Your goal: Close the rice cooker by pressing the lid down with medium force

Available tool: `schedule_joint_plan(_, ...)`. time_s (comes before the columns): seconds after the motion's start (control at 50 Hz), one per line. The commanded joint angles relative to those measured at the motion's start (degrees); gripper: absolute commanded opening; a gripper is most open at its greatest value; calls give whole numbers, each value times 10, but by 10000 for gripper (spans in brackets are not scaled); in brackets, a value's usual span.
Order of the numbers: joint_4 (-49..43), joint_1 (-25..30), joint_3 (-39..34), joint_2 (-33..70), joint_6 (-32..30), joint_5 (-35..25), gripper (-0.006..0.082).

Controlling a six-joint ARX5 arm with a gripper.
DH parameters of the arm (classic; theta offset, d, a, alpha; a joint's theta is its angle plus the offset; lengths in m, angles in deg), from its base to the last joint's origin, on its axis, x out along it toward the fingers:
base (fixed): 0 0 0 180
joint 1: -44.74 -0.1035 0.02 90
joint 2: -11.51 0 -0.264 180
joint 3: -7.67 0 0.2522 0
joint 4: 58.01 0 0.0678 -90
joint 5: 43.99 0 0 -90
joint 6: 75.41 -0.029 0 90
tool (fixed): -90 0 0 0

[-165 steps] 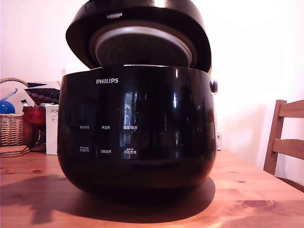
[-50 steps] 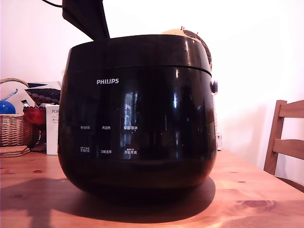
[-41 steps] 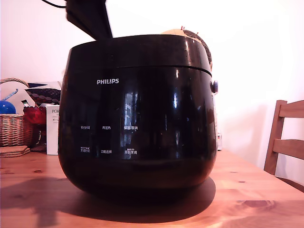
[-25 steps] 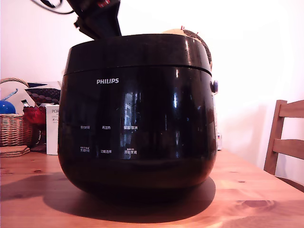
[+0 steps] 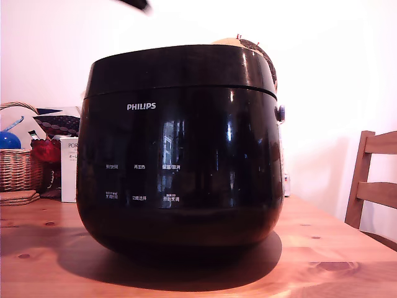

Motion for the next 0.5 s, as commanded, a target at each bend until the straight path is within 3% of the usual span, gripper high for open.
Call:
schedule_joint_plan(0.0, 15, -18, -31, -12, 7, 9, -22)
schedule_joint_plan(0.48, 123, -163, -164, -173, 21, 31, -21)
